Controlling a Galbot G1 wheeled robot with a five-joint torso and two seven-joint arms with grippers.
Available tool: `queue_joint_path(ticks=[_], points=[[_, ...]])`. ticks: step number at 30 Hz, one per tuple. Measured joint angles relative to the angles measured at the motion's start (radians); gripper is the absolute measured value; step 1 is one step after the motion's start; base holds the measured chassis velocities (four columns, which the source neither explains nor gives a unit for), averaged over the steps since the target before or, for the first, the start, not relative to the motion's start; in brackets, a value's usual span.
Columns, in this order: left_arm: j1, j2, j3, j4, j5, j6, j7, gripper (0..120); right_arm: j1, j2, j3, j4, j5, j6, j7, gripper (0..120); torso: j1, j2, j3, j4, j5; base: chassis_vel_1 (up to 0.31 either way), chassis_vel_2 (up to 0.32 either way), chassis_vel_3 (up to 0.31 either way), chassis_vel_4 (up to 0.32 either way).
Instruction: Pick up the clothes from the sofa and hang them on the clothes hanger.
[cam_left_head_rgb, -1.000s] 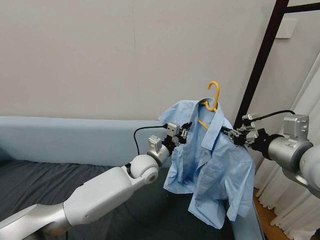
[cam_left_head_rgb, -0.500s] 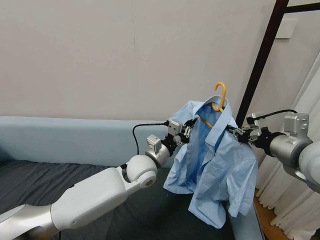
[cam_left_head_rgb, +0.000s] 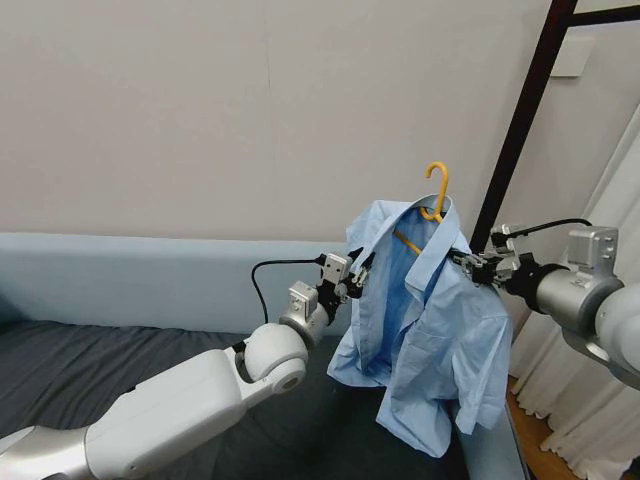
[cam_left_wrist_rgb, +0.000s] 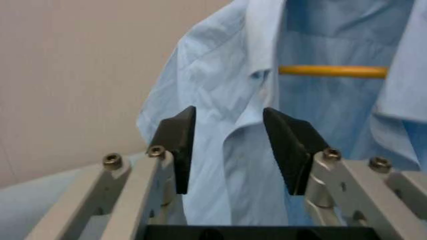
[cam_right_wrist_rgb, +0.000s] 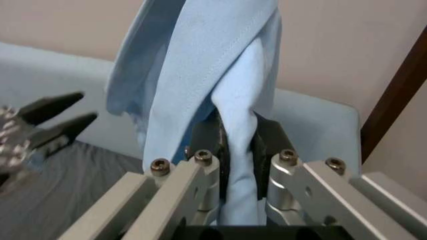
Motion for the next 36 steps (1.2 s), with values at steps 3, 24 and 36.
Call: queue_joint_path(ticks=[3, 24, 36], points=[[0.245, 0.086, -0.14, -0.119, 0.026, -0.018, 0.002, 71, 0.016, -0.015, 0.049, 0.016, 0.104, -0.009, 0.075, 8, 0.0, 0.0, 0.0, 0.0003, -0.0001, 0.0, 0.0, 0.0, 0.0], [1.02, -0.057, -0.68, -0.266, 0.32, -0.144, 0.082, 100, 0.297, -0.272, 0.093, -0.055, 0.446, -0.117, 0.209, 8, 0.0, 0.0, 0.0, 0.0002, 0.0001, 0.0, 0.0, 0.0, 0.0], [1.262, -0.244, -0.796, -0.251, 0.537, -0.25, 0.125, 100, 0.253, -0.251, 0.105, -0.122, 0.214, -0.159, 0.219, 8, 0.0, 0.0, 0.0, 0.0004, 0.0004, 0.0, 0.0, 0.0, 0.0]])
